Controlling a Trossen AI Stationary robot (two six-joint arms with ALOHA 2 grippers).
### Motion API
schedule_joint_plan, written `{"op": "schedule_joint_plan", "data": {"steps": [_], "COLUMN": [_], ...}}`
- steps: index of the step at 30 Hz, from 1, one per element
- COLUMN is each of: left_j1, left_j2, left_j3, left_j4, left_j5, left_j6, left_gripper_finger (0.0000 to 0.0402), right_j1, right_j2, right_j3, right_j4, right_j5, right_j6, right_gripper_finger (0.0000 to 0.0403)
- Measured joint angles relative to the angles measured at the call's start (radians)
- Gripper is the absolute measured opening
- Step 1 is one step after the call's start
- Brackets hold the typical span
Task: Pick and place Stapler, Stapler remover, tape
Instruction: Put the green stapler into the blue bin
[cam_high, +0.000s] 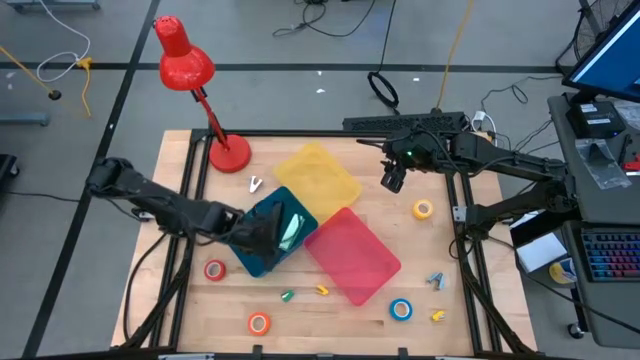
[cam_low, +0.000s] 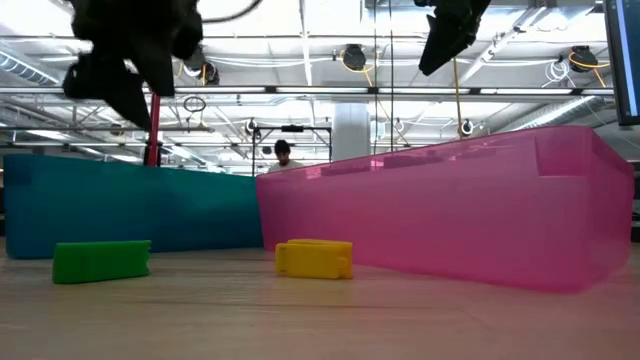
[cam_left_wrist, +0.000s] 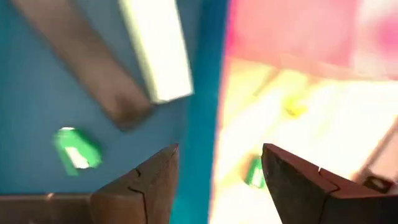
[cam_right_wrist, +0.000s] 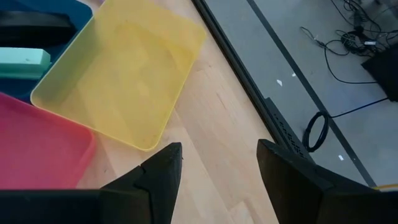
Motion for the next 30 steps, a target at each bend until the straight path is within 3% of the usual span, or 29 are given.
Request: {"op": "schedule_joint_plan", "data": {"steps": [10, 19, 25, 30], "left_j1": [-0.182, -0.223, -0.233, -0.240], "left_j2": [0.077, 0.225, 0.332, 0.439], "left_j3": [0.004, 0.005, 0.135, 0.304], "left_j4": [0.227, 0.392, 0.307, 0.126], "left_j5": [-0.010, 0.053, 0.064, 0.041], "left_j6": [-0.107, -0.365, -0.436, -0.426], "left_gripper_finger": [0.0227, 0.0227, 0.0227, 0.0227], "right_j1": [0.000, 0.000, 0.000, 0.000], "right_j2": [0.000, 0.000, 0.000, 0.000], "right_j3": [0.000, 0.000, 0.000, 0.000], "right_j4": [0.000, -0.001, -0.001, -0.001], "right_j5": [0.000, 0.000, -0.001, -0.001], "right_j6": [-0.002, -0.008, -0.070, -0.090], "right_gripper_finger": [0.0201, 0.0201, 0.0201, 0.0201]}}
